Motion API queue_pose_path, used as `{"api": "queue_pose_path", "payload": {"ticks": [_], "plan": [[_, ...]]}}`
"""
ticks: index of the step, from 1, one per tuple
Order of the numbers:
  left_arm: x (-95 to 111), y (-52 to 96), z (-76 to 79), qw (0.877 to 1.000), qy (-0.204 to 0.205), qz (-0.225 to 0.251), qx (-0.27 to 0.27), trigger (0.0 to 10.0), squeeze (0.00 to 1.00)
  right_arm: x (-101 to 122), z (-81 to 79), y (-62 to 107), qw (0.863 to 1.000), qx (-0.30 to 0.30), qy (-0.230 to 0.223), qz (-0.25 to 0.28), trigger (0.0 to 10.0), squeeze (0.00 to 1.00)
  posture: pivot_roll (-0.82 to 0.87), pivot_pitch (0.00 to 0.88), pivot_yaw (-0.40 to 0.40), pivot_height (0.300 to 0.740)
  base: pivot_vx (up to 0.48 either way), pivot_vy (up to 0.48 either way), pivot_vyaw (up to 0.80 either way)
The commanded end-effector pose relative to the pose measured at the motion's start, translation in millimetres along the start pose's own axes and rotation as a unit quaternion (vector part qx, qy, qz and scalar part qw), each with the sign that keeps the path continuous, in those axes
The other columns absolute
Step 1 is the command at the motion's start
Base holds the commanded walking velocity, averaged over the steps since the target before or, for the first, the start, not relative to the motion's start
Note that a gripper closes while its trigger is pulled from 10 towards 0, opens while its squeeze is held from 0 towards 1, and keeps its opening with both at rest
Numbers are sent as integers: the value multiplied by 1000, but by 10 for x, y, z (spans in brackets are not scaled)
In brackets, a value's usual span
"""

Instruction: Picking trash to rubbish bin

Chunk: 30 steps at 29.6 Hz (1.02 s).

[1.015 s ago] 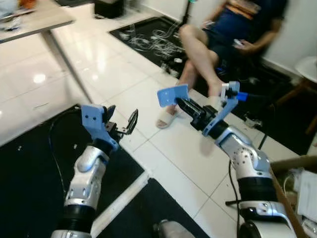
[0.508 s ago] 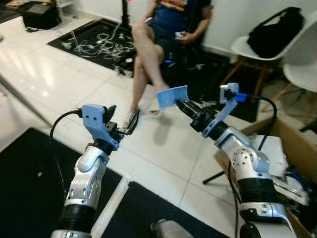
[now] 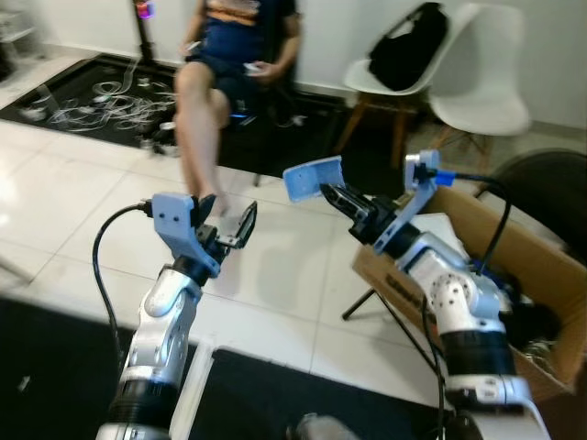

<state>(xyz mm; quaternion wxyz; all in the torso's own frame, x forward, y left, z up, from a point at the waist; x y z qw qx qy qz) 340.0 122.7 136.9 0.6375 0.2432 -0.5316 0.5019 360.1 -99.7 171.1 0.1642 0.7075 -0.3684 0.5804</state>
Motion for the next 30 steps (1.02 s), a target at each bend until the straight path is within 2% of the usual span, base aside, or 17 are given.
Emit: {"api": "queue_pose_path", "payload": {"ticks": [1,8,19,24,30], "plan": [[-45,21,31,1000,10,-9,-15,10000,0,-22,13,34,1000,-3,12,-5,10000,0,-66,0,-18,740,0,0,-800],[-11,10,-6,1000,-2,-3,-4,10000,0,-26,6,33,1000,-4,12,-7,10000,0,-54,0,-12,740,0,0,-800],[3,-6,-48,1000,9,4,9,10000,0,-18,51,43,1000,-17,23,-8,10000,0,-61,0,-16,740,0,0,-800],[-7,-7,-82,1000,7,3,22,10000,0,25,191,42,997,-65,43,0,10000,0,-52,0,-20,740,0,0,-800],[-31,1,-102,999,17,4,28,10000,0,50,205,35,996,-71,47,8,10000,0,-52,0,-26,740,0,0,-800]]}}
Point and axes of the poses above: a point about 5 cm out from each wrist's last joint towards the gripper, its own y axis pointing back from the gripper into the wrist, its own x axis along the axis of the wrist's last joint, z = x × y, the point moved 5 cm from there along -y, pointing out of the wrist towards the gripper, and after that the axes turned 11 degrees about y, right-handed, at the moved point
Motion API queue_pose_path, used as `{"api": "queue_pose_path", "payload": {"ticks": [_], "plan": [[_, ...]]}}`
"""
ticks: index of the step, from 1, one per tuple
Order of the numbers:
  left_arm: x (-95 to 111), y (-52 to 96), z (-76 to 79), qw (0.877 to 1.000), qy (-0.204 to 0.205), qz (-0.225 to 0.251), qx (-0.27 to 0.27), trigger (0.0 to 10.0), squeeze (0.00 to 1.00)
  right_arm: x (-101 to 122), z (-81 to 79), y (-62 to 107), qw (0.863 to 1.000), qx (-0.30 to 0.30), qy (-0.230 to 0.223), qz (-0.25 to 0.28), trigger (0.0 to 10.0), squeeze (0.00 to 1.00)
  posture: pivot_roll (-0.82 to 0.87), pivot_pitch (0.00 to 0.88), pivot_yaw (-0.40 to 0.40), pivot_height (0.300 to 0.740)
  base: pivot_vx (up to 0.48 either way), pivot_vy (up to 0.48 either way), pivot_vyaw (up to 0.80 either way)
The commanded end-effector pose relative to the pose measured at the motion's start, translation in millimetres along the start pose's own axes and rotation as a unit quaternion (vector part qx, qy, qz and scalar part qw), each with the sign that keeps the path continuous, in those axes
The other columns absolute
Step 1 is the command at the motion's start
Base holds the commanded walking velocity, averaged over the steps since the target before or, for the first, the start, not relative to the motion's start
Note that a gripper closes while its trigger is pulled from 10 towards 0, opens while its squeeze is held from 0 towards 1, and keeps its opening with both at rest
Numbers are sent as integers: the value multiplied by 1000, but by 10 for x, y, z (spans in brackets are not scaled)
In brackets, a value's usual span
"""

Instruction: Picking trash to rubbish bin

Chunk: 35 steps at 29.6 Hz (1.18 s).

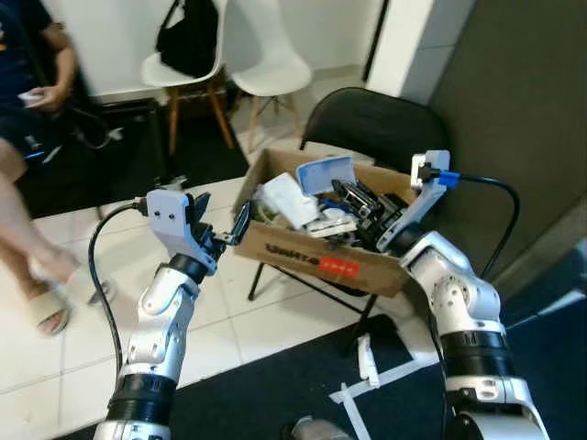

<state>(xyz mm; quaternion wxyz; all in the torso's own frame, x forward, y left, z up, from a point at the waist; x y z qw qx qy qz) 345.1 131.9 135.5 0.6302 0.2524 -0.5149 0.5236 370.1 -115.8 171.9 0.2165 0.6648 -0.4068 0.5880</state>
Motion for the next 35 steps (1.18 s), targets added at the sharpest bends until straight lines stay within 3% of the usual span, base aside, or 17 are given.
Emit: {"api": "queue_pose_path", "payload": {"ticks": [1,17,35], "plan": [[-55,11,2,1000,10,-6,0,10000,0,-18,31,-7,1000,-9,5,-5,10000,0,-50,0,-28,740,0,0,-800],[-82,7,17,1000,18,-12,-7,10000,0,39,149,-16,998,-55,13,14,10000,0,-50,0,-30,740,0,0,-701],[-86,16,71,1000,15,-14,-23,10000,0,21,127,-30,998,-50,42,4,10000,0,-46,0,-32,740,452,0,0]]}}
Point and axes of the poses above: a point about 5 cm out from each wrist's last joint towards the gripper, its own y axis pointing back from the gripper into the wrist, its own x axis along the axis of the wrist's last joint, z = x × y, the point moved 5 cm from there along -y, pointing out of the wrist towards the gripper, and after that the axes turned 11 degrees about y, right-handed, at the moved point
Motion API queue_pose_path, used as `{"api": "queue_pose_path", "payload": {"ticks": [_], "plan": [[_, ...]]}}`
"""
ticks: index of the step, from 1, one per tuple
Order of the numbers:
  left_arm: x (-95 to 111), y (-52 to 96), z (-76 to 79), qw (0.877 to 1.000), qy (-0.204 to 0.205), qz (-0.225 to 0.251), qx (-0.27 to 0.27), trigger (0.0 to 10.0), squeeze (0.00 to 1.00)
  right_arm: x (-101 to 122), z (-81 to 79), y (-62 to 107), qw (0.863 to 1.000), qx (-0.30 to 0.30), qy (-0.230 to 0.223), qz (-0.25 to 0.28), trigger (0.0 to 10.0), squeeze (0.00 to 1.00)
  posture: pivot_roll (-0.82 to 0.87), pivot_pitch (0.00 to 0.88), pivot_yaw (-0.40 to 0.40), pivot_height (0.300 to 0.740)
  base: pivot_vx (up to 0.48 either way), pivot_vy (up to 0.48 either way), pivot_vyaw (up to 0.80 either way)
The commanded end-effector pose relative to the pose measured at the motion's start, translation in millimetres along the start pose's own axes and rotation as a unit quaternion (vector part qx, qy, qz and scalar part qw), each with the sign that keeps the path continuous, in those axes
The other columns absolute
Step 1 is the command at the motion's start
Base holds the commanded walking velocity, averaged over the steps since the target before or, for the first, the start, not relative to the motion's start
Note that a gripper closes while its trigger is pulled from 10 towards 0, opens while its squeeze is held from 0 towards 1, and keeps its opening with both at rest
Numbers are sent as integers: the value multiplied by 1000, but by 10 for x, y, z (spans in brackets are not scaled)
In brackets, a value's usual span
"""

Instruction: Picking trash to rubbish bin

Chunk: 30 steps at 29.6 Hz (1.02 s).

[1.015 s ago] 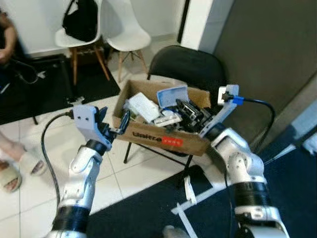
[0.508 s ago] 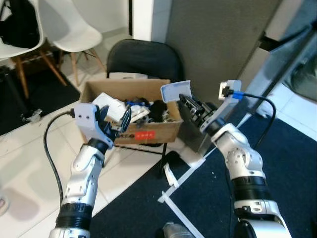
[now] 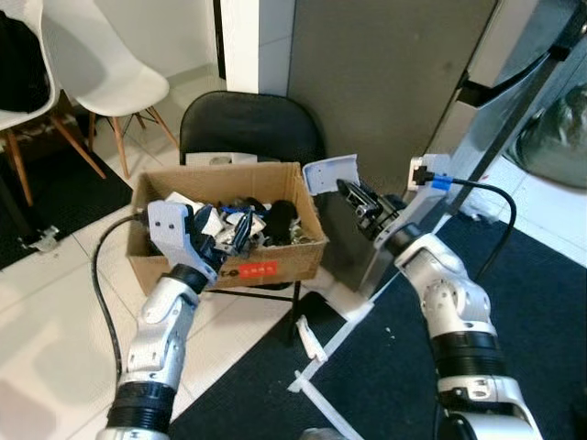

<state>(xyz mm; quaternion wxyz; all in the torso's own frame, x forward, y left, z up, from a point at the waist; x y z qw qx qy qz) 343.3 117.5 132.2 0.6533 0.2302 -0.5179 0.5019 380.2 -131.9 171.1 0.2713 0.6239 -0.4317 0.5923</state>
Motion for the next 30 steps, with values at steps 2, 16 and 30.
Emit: {"api": "queue_pose_path", "payload": {"ticks": [2,16,30], "plan": [[5,39,-40,1000,0,0,8,10000,0,-9,-64,-38,1000,8,-1,2,10000,0,-48,0,-27,740,480,0,0],[16,32,-30,1000,0,0,7,10000,0,-8,-62,-40,1000,9,3,1,10000,0,-48,0,-27,740,480,0,0],[16,28,-35,1000,10,-3,10,10000,0,-98,-59,-12,997,21,75,-29,10000,0,-48,0,-25,740,24,0,0]]}}
Point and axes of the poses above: a point about 5 cm out from each wrist's last joint towards the gripper, its own y axis pointing back from the gripper into the wrist, its own x axis along the axis of the wrist's last joint, z = x × y, the point moved 5 cm from there along -y, pointing out of the wrist towards the gripper, and after that the axes turned 11 degrees about y, right-handed, at the moved point
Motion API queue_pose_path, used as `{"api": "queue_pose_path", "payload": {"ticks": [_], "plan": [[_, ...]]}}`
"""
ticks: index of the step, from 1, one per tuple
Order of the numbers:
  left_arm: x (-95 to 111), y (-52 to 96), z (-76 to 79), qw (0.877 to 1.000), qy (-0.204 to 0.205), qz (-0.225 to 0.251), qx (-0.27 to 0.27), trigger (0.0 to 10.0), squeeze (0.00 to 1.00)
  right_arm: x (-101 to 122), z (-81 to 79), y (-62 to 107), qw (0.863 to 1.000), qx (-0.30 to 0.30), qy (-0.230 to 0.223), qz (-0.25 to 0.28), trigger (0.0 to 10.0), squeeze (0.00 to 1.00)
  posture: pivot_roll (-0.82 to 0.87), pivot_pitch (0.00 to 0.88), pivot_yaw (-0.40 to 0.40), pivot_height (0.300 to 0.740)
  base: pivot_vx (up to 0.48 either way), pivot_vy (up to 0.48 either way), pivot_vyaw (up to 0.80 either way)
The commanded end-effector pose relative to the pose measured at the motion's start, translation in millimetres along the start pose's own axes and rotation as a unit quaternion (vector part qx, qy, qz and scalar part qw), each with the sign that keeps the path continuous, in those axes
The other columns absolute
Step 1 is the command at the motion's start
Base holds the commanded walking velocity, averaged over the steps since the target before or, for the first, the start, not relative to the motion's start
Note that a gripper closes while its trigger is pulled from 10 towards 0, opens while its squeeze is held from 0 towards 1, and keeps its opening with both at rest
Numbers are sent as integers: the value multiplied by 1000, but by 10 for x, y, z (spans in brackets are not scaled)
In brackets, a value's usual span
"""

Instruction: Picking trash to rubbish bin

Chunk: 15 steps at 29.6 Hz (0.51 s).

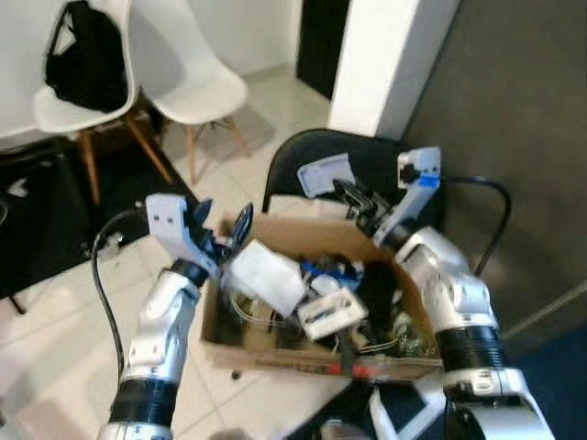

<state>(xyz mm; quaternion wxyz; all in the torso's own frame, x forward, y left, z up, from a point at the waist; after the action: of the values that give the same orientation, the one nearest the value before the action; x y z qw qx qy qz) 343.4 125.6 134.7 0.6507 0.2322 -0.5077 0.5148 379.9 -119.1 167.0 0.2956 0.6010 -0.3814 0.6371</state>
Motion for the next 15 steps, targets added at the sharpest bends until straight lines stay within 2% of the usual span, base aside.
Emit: {"api": "queue_pose_path", "payload": {"ticks": [1,6,11,12,13,14,15], "plan": [[-41,3,24,1000,3,-10,-3,10000,0,-45,39,44,1000,-5,15,-9,10000,0,-48,0,-25,740,0,0,0],[-44,4,25,1000,5,-11,-4,10000,0,-75,19,56,999,6,46,-19,10000,0,-48,0,-25,740,0,0,0],[-45,4,26,1000,6,-11,-4,10000,0,-89,17,61,998,7,56,-22,10000,0,-48,0,-25,740,0,0,0],[-47,3,27,1000,7,-12,-4,10000,0,-96,22,62,998,6,59,-23,10000,98,-48,0,-25,740,0,0,0],[-49,3,28,1000,8,-12,-4,10000,0,-99,24,62,998,5,59,-23,10000,549,-48,0,-25,740,0,0,0],[-49,3,28,1000,8,-12,-4,10000,0,-99,24,62,998,5,59,-23,10000,549,-48,0,-25,740,0,0,0],[-50,3,27,1000,9,-12,-4,10000,0,-98,22,60,998,6,59,-23,10000,855,-48,0,-25,740,0,0,0]]}}
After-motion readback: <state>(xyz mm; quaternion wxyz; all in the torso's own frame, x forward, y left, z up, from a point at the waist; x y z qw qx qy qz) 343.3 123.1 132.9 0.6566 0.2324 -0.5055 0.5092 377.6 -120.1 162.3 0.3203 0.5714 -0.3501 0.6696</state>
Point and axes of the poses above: a point about 5 cm out from each wrist's last joint towards the gripper, its own y axis pointing back from the gripper into the wrist, its own x axis along the axis of the wrist's last joint, z = x × y, the point moved 5 cm from there along -y, pointing out of the wrist towards the gripper, and after that the axes turned 11 degrees about y, right-handed, at the moved point
